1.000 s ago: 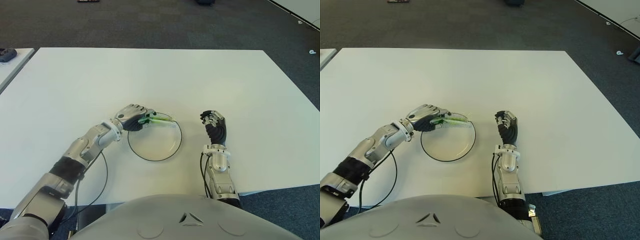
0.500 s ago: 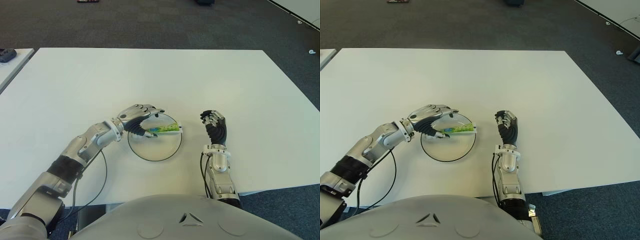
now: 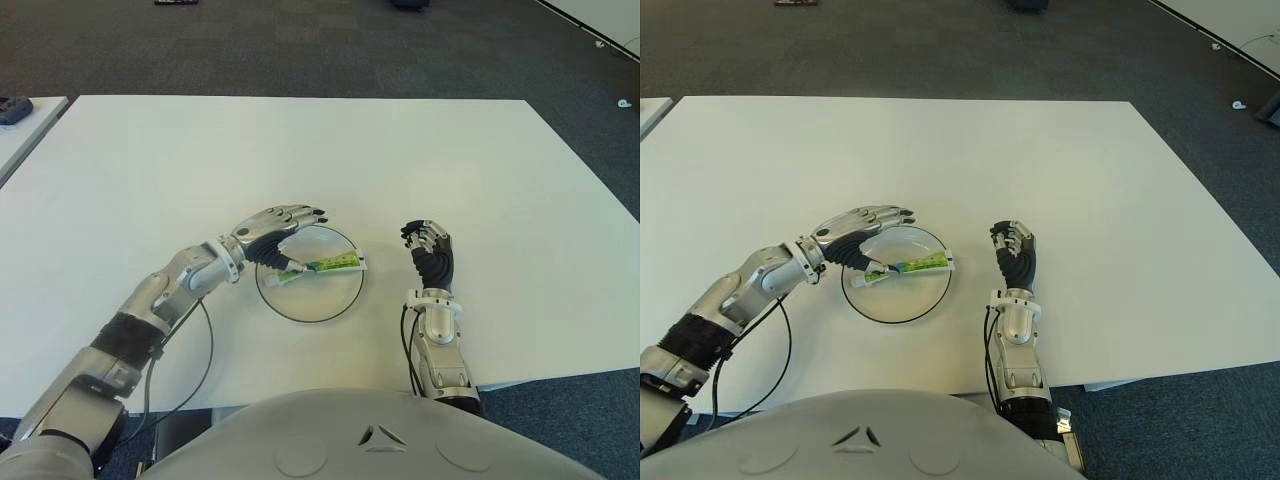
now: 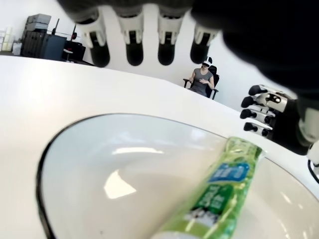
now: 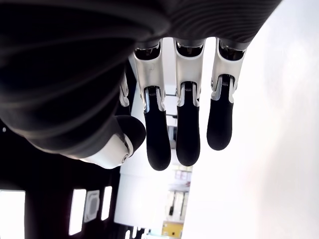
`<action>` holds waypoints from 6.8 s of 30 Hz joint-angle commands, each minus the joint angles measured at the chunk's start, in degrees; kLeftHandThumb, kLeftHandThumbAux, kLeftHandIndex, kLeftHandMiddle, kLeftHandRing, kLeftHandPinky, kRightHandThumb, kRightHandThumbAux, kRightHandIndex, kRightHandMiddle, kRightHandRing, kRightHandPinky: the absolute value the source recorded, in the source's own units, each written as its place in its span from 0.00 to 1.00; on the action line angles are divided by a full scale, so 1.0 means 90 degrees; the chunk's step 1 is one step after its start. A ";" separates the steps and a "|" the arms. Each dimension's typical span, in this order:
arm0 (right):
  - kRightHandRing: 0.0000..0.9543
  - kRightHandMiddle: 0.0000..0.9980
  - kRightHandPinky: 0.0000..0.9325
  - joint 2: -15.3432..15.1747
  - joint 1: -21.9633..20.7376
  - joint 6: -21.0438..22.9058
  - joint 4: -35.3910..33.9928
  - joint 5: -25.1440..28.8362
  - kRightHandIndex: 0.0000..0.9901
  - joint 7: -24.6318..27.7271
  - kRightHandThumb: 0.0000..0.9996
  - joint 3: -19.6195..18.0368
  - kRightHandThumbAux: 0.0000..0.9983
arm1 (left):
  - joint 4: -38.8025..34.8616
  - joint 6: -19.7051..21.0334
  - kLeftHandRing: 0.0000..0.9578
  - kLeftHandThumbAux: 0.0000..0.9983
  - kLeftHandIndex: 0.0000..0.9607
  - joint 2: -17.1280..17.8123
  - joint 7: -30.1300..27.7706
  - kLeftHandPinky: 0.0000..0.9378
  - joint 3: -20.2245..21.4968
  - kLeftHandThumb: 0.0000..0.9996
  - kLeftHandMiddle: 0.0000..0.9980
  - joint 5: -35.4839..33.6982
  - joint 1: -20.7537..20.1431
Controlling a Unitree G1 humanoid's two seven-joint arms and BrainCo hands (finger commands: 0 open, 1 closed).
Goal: Put the toothpaste on the table into the plate.
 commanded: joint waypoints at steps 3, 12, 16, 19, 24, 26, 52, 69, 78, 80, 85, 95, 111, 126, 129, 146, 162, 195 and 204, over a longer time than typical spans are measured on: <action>0.49 0.50 0.51 0.0022 -0.0026 -0.0059 0.0112 -0.0006 0.43 -0.0011 0.70 -0.0008 0.73 | -0.0053 0.0116 0.00 0.34 0.00 -0.0125 0.0078 0.00 0.0239 0.08 0.00 -0.0220 0.0171; 0.49 0.49 0.51 -0.0016 -0.0040 -0.0103 0.0142 0.0009 0.43 0.0027 0.70 -0.0012 0.73 | -0.0254 0.0494 0.00 0.44 0.00 -0.0623 0.0018 0.00 0.0752 0.08 0.00 -0.1237 0.0525; 0.49 0.49 0.49 -0.0025 -0.0044 -0.0101 0.0134 0.0018 0.43 0.0036 0.70 -0.0014 0.73 | -0.0411 0.0846 0.00 0.50 0.00 -0.0924 0.0124 0.00 0.0987 0.07 0.00 -0.1584 0.0683; 0.49 0.49 0.50 -0.0028 -0.0045 -0.0081 0.0122 0.0025 0.43 0.0043 0.70 -0.0017 0.73 | -0.0563 0.1276 0.01 0.57 0.01 -0.1550 0.0445 0.03 0.1358 0.07 0.03 -0.2193 0.0871; 0.49 0.49 0.49 -0.0035 -0.0057 -0.0061 0.0120 0.0032 0.43 0.0057 0.70 -0.0026 0.73 | -0.0297 0.1233 0.12 0.76 0.08 -0.2069 0.0841 0.15 0.1794 0.15 0.14 -0.2714 0.0904; 0.49 0.49 0.49 -0.0036 -0.0068 -0.0068 0.0131 0.0035 0.43 0.0061 0.70 -0.0026 0.73 | -0.0051 0.1080 0.17 0.80 0.13 -0.2286 0.1116 0.20 0.2002 0.16 0.19 -0.2846 0.0890; 0.48 0.48 0.51 -0.0060 -0.0160 0.0073 0.0105 0.0037 0.43 0.0115 0.70 -0.0064 0.73 | 0.0338 0.1560 0.47 0.72 0.44 -0.3164 0.2477 0.49 0.2588 0.70 0.46 -0.2620 0.1113; 0.48 0.48 0.51 -0.0051 -0.0186 0.0104 0.0024 0.0097 0.43 0.0202 0.70 -0.0104 0.73 | 0.0345 0.1687 0.47 0.72 0.44 -0.3375 0.2389 0.46 0.2694 0.70 0.48 -0.2886 0.1417; 0.49 0.48 0.52 -0.0040 -0.0250 0.0184 0.0049 0.0104 0.43 0.0234 0.70 -0.0138 0.73 | 0.0375 0.1606 0.49 0.72 0.44 -0.3360 0.2357 0.49 0.2686 0.71 0.48 -0.2900 0.1533; 0.49 0.48 0.52 -0.0044 -0.0269 0.0181 0.0059 0.0107 0.43 0.0239 0.70 -0.0141 0.73 | 0.0396 0.1597 0.49 0.72 0.44 -0.3350 0.2344 0.51 0.2691 0.71 0.49 -0.2910 0.1554; 0.49 0.48 0.51 -0.0043 -0.0312 0.0176 0.0083 0.0101 0.43 0.0249 0.70 -0.0142 0.73 | 0.0452 0.1581 0.50 0.72 0.44 -0.3318 0.2266 0.50 0.2708 0.71 0.49 -0.2973 0.1609; 0.49 0.49 0.50 -0.0030 -0.0418 0.0182 0.0104 0.0178 0.43 0.0295 0.71 -0.0166 0.73 | 0.0443 0.1489 0.51 0.72 0.44 -0.3262 0.2149 0.50 0.2694 0.71 0.50 -0.3018 0.1713; 0.49 0.49 0.50 -0.0113 -0.0585 0.0142 0.0187 0.0295 0.43 0.0447 0.70 -0.0220 0.73 | 0.0407 0.1385 0.51 0.72 0.44 -0.3252 0.2190 0.51 0.2739 0.70 0.49 -0.3055 0.1857; 0.48 0.48 0.48 -0.0142 -0.0669 0.0552 0.0096 0.0159 0.43 0.0338 0.70 -0.0284 0.73 | 0.0558 0.1234 0.51 0.72 0.44 -0.3263 0.2298 0.51 0.2844 0.70 0.50 -0.2980 0.1851; 0.48 0.48 0.48 -0.0186 -0.0662 0.0535 0.0137 0.0171 0.43 0.0396 0.70 -0.0266 0.73 | 0.0537 0.1291 0.51 0.72 0.44 -0.3262 0.2291 0.50 0.2851 0.70 0.50 -0.2974 0.1868; 0.50 0.49 0.50 -0.0141 -0.0692 0.0215 0.0667 0.0530 0.43 0.0807 0.71 -0.0193 0.73 | 0.0364 0.1372 0.51 0.72 0.44 -0.3216 0.2275 0.50 0.2872 0.70 0.50 -0.2925 0.1982; 0.50 0.47 0.52 0.0056 -0.0667 0.0522 0.0828 0.0674 0.43 0.1054 0.71 -0.0129 0.73 | 0.0193 0.1502 0.52 0.72 0.44 -0.3114 0.2267 0.51 0.2932 0.70 0.50 -0.2879 0.2031; 0.50 0.48 0.52 0.0199 -0.0621 0.0519 0.0616 0.0704 0.43 0.1063 0.70 -0.0083 0.73 | -0.0504 0.2107 0.50 0.72 0.44 -0.3071 0.2050 0.49 0.2866 0.70 0.49 -0.2998 0.2210; 0.49 0.47 0.49 0.0177 -0.0738 0.0425 0.0827 0.0675 0.43 0.0995 0.70 -0.0117 0.73 | -0.0331 0.2146 0.50 0.72 0.44 -0.3037 0.1888 0.49 0.2827 0.70 0.49 -0.3071 0.2079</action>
